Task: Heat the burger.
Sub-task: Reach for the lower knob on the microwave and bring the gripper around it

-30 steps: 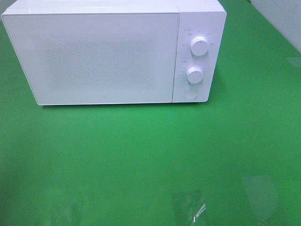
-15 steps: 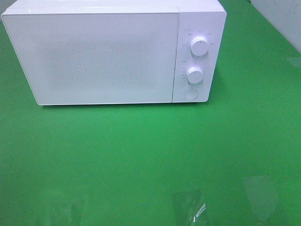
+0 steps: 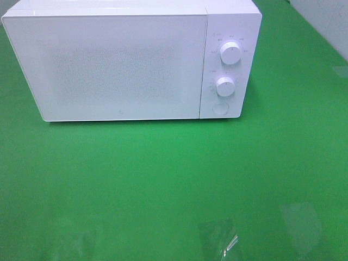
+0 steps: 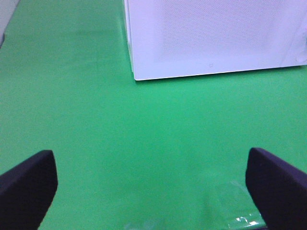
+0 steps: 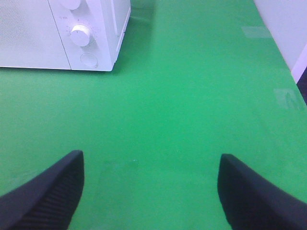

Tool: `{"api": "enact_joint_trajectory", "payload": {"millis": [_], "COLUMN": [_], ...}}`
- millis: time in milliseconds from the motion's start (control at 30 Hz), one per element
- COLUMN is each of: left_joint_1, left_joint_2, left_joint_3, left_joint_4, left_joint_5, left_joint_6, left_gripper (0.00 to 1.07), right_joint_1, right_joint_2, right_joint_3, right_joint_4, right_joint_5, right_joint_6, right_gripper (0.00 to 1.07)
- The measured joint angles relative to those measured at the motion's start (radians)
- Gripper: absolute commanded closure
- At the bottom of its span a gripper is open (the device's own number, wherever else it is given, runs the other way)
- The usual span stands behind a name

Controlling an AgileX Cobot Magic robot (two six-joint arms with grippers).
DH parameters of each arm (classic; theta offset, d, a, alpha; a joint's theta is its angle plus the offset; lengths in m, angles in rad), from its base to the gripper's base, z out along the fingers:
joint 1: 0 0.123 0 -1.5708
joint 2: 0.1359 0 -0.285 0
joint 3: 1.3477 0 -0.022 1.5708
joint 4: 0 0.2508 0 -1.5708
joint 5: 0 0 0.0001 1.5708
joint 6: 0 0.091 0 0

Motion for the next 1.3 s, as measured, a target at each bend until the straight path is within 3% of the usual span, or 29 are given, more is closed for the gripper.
{"api": "enact_joint_trajectory", "payload": {"millis": [133, 1300], "left_joint_1": [0.059, 0.063], "left_joint_2": [-0.004, -0.004], "left_joint_3": [0.000, 0.000], "left_joint_4": [0.000, 0.000], "left_joint_5": [0.000, 0.000], "left_joint_6": [0.000, 0.000], "left_gripper": [0.06, 0.06], "right_joint_1": [0.000, 0.000], "right_joint_2": [0.000, 0.000], "right_joint_3": [0.000, 0.000], "right_joint_4": [0.000, 0.000], "right_joint_5": [0.000, 0.000], "right_joint_6": [0.000, 0.000], "right_gripper": [0.32, 0.32]}}
